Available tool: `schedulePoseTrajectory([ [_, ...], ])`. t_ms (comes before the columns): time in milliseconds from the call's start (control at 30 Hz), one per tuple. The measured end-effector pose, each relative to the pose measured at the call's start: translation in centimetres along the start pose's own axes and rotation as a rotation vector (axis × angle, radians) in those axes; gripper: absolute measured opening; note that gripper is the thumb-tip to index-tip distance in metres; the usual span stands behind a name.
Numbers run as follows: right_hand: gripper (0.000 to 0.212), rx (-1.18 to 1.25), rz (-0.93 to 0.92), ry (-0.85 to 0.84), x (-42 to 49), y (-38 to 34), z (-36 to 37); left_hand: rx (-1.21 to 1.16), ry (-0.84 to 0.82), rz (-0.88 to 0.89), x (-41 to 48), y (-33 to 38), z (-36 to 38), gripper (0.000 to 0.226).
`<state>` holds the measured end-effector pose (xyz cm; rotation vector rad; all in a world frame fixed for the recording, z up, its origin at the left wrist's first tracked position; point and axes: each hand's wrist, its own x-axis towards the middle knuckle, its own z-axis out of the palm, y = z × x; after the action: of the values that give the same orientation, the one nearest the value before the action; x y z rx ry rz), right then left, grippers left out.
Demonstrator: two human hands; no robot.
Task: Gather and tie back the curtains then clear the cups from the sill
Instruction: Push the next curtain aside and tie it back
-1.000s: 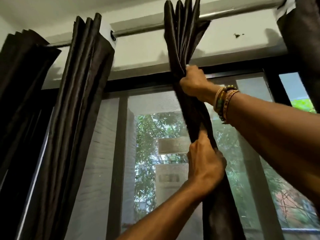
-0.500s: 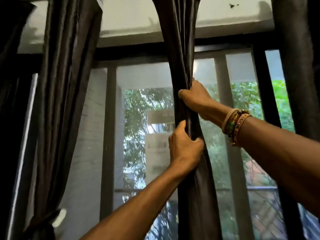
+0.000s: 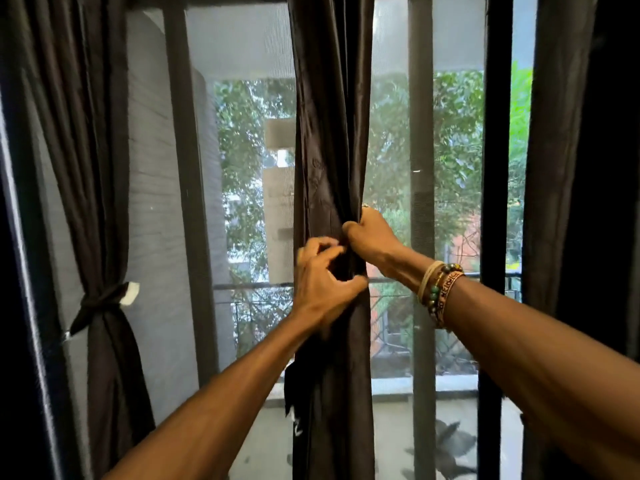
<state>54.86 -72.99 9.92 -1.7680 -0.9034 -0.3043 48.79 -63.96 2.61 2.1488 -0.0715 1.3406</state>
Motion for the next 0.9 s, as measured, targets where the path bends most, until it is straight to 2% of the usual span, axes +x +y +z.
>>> schedulePoseTrajectory([
  [33,0.023,0.061,0.024,0.003,-0.4,0.0,-0.2,0.019,-0.009,-0.052,-0.3,0.0,-0.5,0.049],
  [100,0.023,0.138,0.058,-0.012,-1.3,0.3,-0.1,-0.099,0.013,-0.226,-0.7,-0.2,-1.1,0.056],
  [167,0.055,0.265,0.153,-0.088,-3.0,1.0,0.6,-0.326,0.091,-0.368,-1.4,-0.5,-1.3,0.064],
  [200,0.073,0.378,0.185,-0.142,-4.0,1.4,1.0,-0.419,0.097,-0.431,-1.9,-0.8,-1.2,0.064],
  [233,0.082,0.488,0.197,-0.198,-4.9,2.0,1.4,-0.456,0.075,-0.479,-2.7,-0.8,-1.2,0.062],
  [333,0.082,0.721,0.219,-0.244,-7.7,3.4,2.1,-0.422,-0.001,-0.558,-5.4,-2.4,-0.6,0.052],
  [433,0.094,0.826,0.247,-0.222,-8.7,5.1,2.4,-0.351,0.040,-0.667,-7.1,-4.5,-0.2,0.055],
  [500,0.087,0.703,0.216,-0.117,-9.0,5.4,2.9,-0.348,0.045,-0.750,-8.3,-5.3,-0.5,0.053],
  [567,0.071,0.549,0.190,0.130,-9.6,5.8,3.1,-0.342,0.044,-0.762,-9.7,-5.8,-0.7,0.048],
  [600,0.069,0.519,0.175,0.199,-9.8,6.1,3.1,-0.326,0.042,-0.758,-10.4,-6.2,-0.8,0.046],
  [667,0.075,0.421,0.105,0.224,-10.7,6.9,3.2,-0.309,0.046,-0.777,-11.9,-6.7,-0.7,0.045],
  [733,0.081,0.200,-0.072,0.265,-11.8,7.7,3.5,-0.300,0.081,-0.803,-12.9,-6.7,-0.7,0.045],
  [833,0.082,-0.116,-0.332,0.297,-13.5,8.6,3.7,-0.296,0.226,-0.705,-13.9,-5.7,-0.5,0.031],
  [900,0.090,-0.249,-0.328,0.232,-14.4,9.0,3.8,-0.307,0.229,-0.614,-14.2,-4.7,-0.2,0.050],
])
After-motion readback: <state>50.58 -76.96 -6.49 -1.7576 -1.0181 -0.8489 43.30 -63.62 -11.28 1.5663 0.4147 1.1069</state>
